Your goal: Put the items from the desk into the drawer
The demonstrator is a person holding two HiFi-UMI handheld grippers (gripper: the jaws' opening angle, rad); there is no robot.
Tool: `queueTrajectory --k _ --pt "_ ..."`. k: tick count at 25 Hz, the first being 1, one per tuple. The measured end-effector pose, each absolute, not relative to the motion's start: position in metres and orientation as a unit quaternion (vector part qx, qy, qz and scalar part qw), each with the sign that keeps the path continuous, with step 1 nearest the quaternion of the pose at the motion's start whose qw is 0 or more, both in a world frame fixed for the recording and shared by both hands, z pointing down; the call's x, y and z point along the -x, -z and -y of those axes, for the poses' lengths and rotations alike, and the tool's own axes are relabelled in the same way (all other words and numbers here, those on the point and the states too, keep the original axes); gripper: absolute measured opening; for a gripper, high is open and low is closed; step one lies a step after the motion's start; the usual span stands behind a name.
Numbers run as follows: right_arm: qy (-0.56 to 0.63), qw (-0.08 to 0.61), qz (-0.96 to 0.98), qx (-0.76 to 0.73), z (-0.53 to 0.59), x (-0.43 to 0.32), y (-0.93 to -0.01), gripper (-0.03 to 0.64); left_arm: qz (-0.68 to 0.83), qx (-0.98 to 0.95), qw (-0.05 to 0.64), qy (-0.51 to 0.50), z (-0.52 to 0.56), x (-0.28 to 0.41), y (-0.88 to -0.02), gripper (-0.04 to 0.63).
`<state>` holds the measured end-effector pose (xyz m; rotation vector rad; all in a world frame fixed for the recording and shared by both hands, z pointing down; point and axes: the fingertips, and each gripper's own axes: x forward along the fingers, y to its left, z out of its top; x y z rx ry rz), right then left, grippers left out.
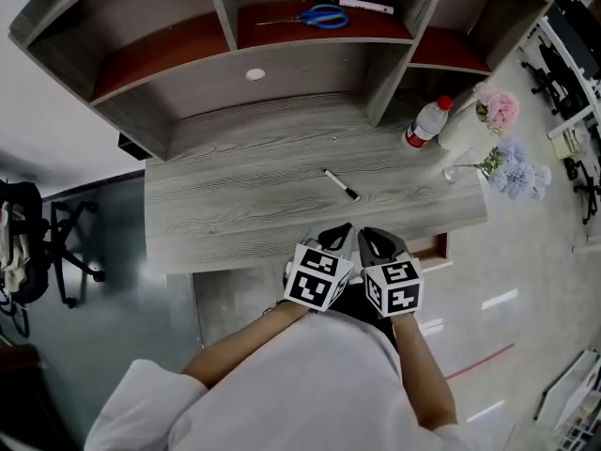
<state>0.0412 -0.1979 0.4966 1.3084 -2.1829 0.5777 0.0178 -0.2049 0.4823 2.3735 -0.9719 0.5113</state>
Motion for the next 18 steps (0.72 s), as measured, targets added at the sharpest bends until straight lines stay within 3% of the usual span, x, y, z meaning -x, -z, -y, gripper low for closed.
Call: queueTrajectory --k 18 --pt "-0.198 0.309 0.832 -0.415 0.266 -0.039 -0.534 0.003 0.439 -0.827 0.287 -0.205 0.259 -0.004 -0.505 0.003"
